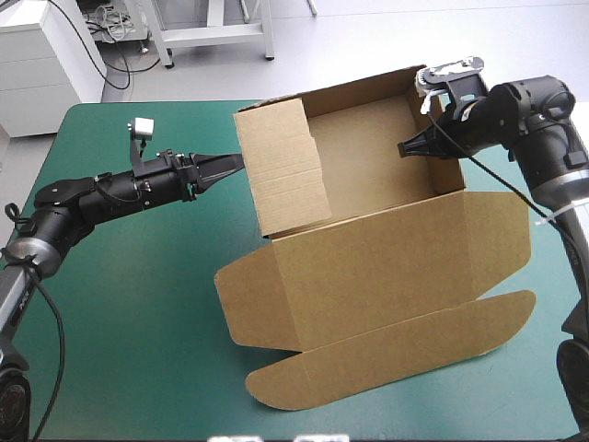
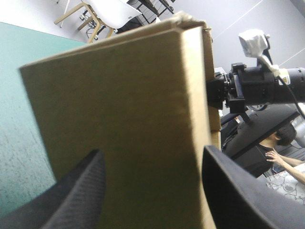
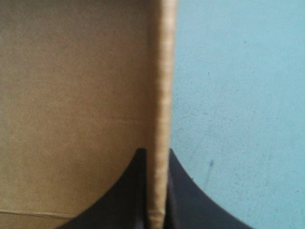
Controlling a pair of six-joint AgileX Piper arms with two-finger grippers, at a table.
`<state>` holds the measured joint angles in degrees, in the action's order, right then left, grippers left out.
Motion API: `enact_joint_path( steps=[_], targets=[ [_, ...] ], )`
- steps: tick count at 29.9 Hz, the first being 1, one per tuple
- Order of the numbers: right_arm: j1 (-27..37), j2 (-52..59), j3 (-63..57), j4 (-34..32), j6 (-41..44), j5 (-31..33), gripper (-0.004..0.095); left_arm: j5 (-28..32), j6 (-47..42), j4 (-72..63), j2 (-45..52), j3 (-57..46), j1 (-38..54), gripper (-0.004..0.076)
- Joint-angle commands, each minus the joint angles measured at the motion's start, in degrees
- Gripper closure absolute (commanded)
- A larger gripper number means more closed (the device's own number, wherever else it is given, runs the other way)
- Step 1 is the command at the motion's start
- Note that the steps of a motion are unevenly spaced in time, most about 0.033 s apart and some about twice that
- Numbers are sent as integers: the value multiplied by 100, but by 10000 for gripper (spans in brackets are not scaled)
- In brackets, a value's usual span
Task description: Fold the box
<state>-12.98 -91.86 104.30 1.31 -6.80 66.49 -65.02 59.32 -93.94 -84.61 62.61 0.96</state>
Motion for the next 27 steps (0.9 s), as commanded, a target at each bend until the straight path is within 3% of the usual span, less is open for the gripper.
enact_joint_path(
  steps=[1, 4, 9, 15, 20, 27],
  targets=[
    [-184, 142, 154, -46, 159, -364, 927, -301, -272, -315, 239, 440, -25, 298],
    [-376, 87, 154, -131, 233, -402, 927, -85, -775, 361, 239, 744, -25, 298],
    [-714, 87, 154, -131, 435, -730, 927, 572, -2722, 3041, 239, 1074, -331, 298],
    [-1338, 76, 154, -727, 1014, -879, 922, 1339, -3895, 4013, 239, 1250, -999, 318],
    [-1630, 65, 154, -837, 1458, -792, 922, 1588, -5640, 6246, 189, 1743, -1730, 472],
    [-1630, -201, 165, -549, 1855, -375, 922, 1043, -7169, 8635, -111, 2754, -2505, 703]
  ],
)
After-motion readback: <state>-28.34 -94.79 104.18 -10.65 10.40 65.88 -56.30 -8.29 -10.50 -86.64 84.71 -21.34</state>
